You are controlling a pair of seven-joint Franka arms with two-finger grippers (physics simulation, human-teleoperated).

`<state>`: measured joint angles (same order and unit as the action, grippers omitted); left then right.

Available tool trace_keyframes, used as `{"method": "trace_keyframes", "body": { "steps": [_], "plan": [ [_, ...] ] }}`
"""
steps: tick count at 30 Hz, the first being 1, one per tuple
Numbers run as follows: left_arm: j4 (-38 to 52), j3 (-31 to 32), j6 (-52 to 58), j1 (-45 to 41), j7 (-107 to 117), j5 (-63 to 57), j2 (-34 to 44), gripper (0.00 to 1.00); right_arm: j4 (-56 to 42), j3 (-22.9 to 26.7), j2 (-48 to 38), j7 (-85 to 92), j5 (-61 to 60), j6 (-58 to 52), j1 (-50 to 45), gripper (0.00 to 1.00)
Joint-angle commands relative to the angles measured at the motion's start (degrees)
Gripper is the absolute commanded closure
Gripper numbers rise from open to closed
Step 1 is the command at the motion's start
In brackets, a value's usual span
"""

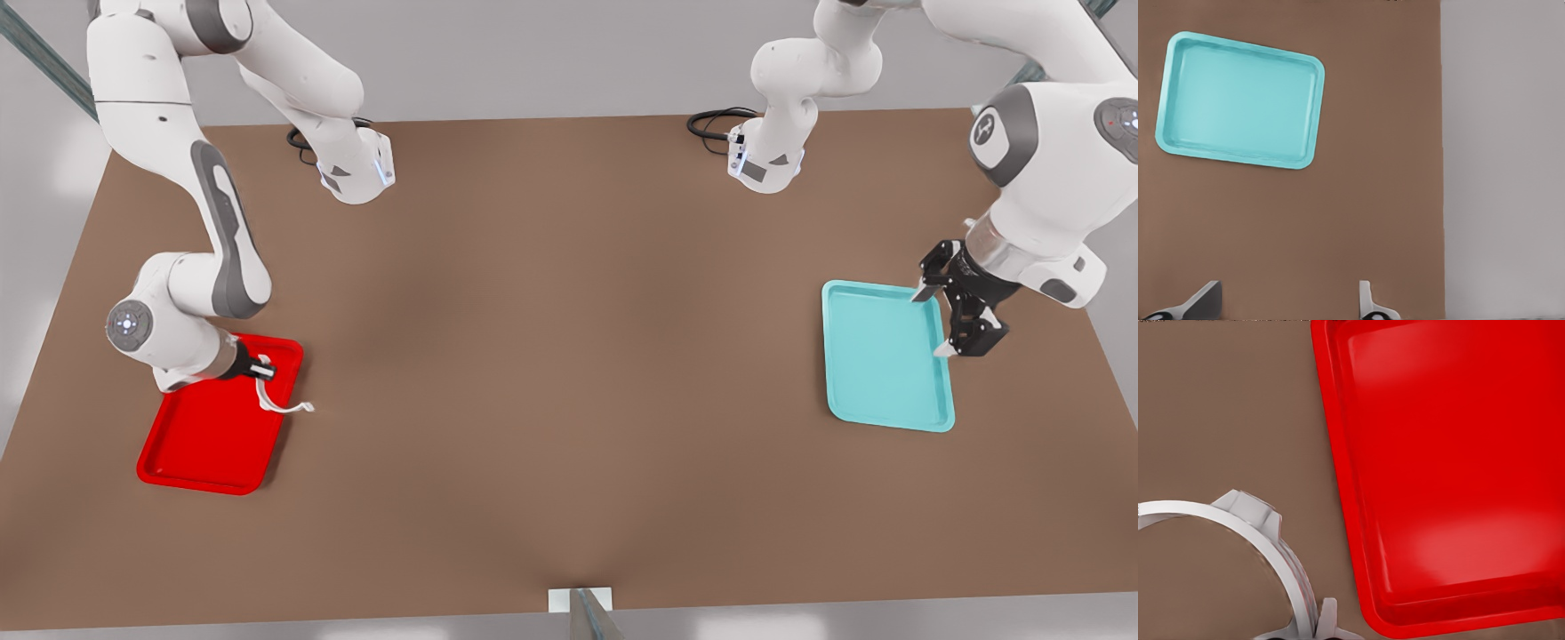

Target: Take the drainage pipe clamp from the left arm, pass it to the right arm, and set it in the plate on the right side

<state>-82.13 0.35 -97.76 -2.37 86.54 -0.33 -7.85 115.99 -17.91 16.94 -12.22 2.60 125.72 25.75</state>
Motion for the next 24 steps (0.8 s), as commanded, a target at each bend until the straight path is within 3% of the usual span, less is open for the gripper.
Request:
{"method": "trace_keyframes", "body": {
  "steps": [1,10,11,13,15,19,21,24],
  "plan": [
    [-0.31,0.18,7.94,-1.14,-83.91,-3.01,-0.76,0.00,0.55,-0.02,0.20,26.72,0.38,2.77,2.46,0.79],
    [0.13,0.18,3.81,-2.29,-84.52,-4.07,-4.63,0.00,-1.55,-0.02,11.89,41.58,0.12,6.11,16.62,0.79],
    [1.18,0.18,3.81,-2.29,-85.40,-4.16,-5.59,0.00,-1.82,-0.02,11.89,41.49,0.12,5.85,16.62,0.00],
    [1.62,0.09,3.72,-2.20,-87.60,-4.24,-6.21,0.00,-3.13,-1.25,11.02,41.14,0.12,5.32,16.26,0.00],
    [1.62,0.09,3.02,-2.02,-87.60,-4.24,-6.30,0.00,-9.45,-5.20,8.82,37.46,0.56,-3.63,15.65,0.00],
    [1.98,-0.09,1.79,-1.85,-93.05,-4.16,-6.39,0.00,-10.34,-26.73,-6.56,7.92,6.45,-17.53,15.91,0.00],
    [2.50,-0.09,0.47,-1.93,-93.05,-4.16,-7.70,0.00,-12.89,-34.65,-8.23,5.72,6.10,-21.48,16.53,0.00],
    [2.77,-0.09,0.29,-1.85,-92.96,-3.89,-8.06,0.00,-23.52,-34.12,-6.13,5.90,6.10,-24.21,16.44,0.00]
  ]
}}
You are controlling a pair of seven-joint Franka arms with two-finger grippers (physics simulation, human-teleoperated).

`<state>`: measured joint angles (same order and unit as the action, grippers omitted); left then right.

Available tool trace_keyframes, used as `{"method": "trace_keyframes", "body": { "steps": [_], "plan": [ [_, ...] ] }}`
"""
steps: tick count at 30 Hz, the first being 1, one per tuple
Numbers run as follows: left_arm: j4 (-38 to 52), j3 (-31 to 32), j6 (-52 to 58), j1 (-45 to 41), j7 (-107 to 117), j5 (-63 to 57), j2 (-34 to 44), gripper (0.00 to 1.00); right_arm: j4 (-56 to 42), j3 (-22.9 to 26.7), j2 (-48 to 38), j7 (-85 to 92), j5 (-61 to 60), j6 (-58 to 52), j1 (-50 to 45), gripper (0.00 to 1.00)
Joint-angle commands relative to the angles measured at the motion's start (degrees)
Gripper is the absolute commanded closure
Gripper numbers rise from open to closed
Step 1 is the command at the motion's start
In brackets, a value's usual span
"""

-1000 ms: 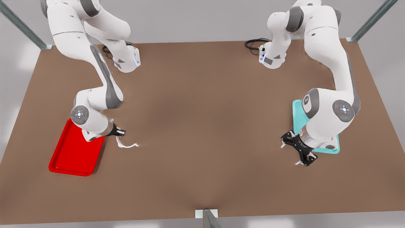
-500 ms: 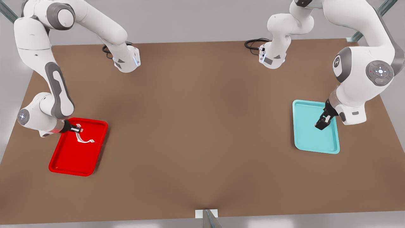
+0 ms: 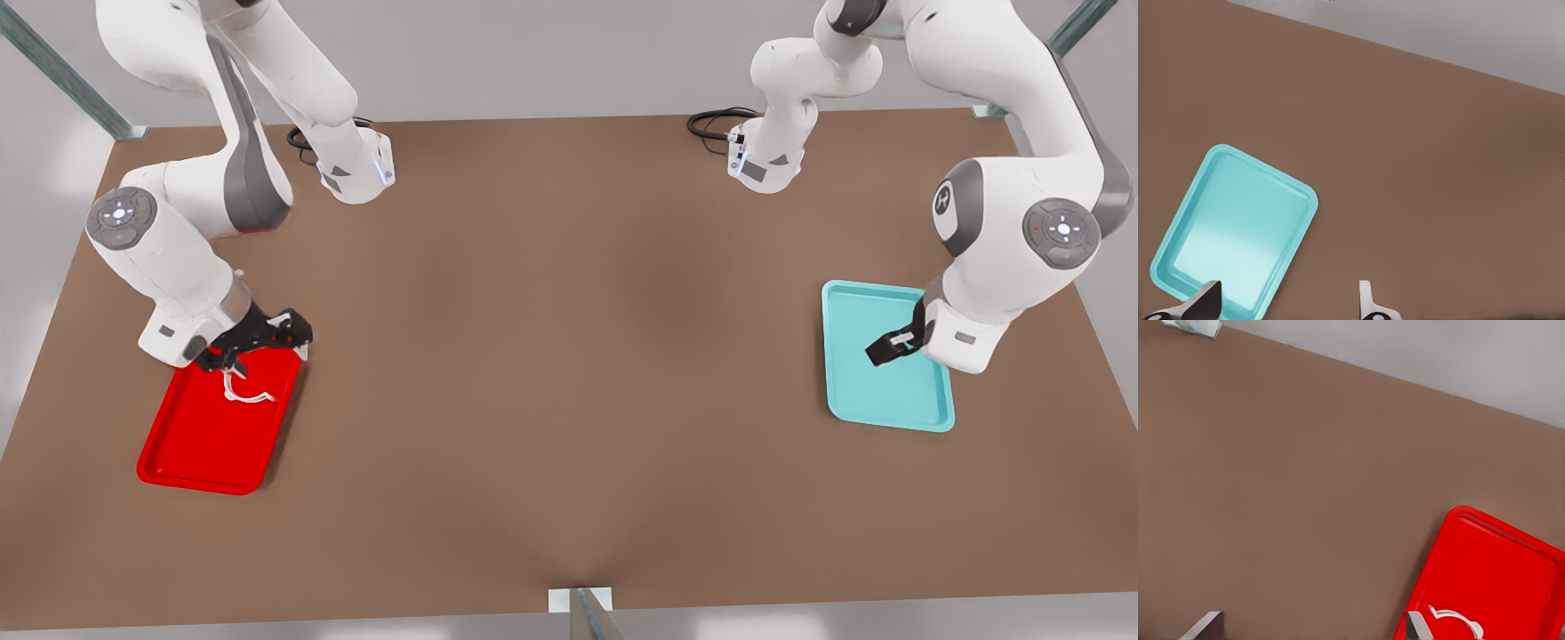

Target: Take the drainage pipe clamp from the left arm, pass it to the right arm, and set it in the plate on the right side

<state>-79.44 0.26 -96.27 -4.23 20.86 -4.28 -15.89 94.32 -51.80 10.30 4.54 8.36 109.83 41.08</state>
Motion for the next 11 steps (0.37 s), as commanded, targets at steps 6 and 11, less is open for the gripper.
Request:
{"method": "trace_keyframes", "body": {
  "steps": [6,11],
  "plan": [
    [0.08,0.00,-1.11,0.01,-27.27,0.24,0.07,0.00,-4.50,50.72,-7.13,-2.08,-9.14,-17.01,-39.13,0.00],
    [0.08,0.00,-0.94,0.01,-27.27,0.15,0.07,0.00,1.05,54.08,-5.47,-3.92,-9.59,-12.26,-44.68,0.00]
  ]
}}
